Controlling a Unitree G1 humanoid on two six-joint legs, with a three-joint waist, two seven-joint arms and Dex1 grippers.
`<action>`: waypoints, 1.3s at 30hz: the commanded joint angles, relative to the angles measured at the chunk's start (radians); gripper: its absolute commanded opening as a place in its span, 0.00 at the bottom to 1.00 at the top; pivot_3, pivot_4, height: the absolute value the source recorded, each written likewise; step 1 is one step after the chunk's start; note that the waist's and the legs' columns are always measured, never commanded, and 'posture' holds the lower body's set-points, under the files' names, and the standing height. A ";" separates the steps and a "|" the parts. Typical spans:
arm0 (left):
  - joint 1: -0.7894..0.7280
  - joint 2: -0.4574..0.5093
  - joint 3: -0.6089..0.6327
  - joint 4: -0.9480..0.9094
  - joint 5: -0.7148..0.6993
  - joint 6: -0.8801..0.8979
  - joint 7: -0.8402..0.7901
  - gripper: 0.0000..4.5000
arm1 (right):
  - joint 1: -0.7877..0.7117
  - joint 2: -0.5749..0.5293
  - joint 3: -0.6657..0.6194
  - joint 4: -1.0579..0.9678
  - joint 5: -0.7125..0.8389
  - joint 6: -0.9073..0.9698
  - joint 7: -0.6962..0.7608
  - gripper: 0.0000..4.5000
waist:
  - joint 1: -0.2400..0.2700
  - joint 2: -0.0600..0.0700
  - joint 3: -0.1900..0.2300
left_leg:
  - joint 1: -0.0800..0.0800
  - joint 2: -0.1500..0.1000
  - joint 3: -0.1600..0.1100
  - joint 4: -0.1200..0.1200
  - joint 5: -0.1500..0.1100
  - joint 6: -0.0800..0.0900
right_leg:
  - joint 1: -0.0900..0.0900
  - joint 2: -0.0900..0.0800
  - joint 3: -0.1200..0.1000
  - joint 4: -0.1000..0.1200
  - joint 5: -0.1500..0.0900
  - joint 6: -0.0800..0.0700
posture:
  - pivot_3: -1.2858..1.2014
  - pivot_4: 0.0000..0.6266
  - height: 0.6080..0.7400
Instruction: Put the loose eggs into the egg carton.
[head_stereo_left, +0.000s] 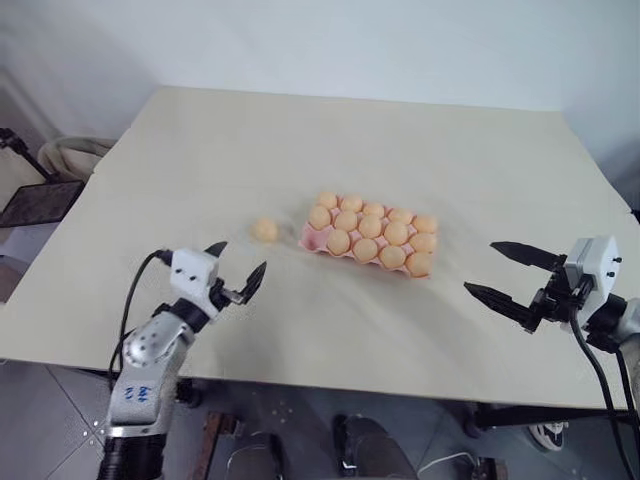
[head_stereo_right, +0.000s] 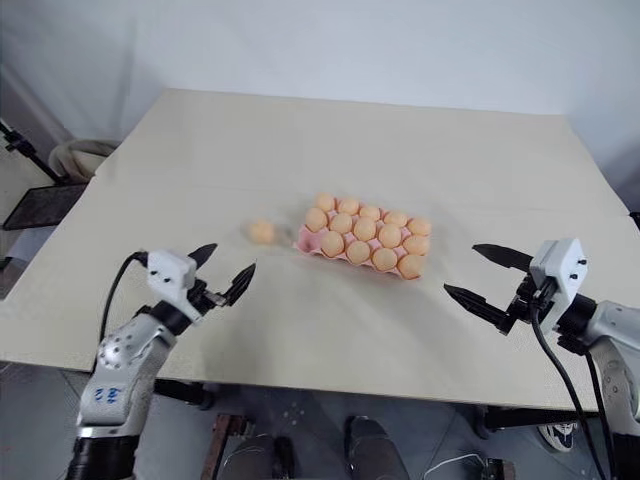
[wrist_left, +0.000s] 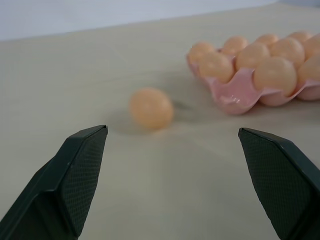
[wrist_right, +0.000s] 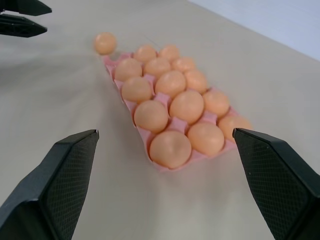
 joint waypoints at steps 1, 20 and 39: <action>0.045 0.012 0.035 -0.115 -0.092 0.087 -0.012 0.99 | -0.011 -0.022 -0.011 0.003 0.003 0.000 0.012 1.00 | -0.002 0.000 0.000 | 0.001 0.000 0.000 0.000 0.000 0.000 | 0.002 0.000 0.000 -0.002 -0.003 -0.005 | 0.52 0.24 1.00; -0.324 0.049 0.011 0.229 -0.092 0.172 0.037 0.99 | -0.058 -0.033 0.012 0.024 -0.009 0.018 0.027 1.00 | 0.001 0.000 0.000 | 0.001 -0.001 -0.001 0.000 -0.001 0.002 | 0.005 0.000 -0.001 -0.004 0.000 0.000 | 0.52 0.24 1.00; -0.670 -0.025 -0.162 0.764 0.096 0.023 -0.018 0.99 | 0.016 -0.012 -0.015 -0.058 0.004 0.032 -0.037 1.00 | 0.002 0.001 0.000 | 0.000 0.001 -0.001 0.000 0.000 -0.001 | 0.002 0.001 -0.003 -0.004 0.004 0.009 | 0.52 0.24 1.00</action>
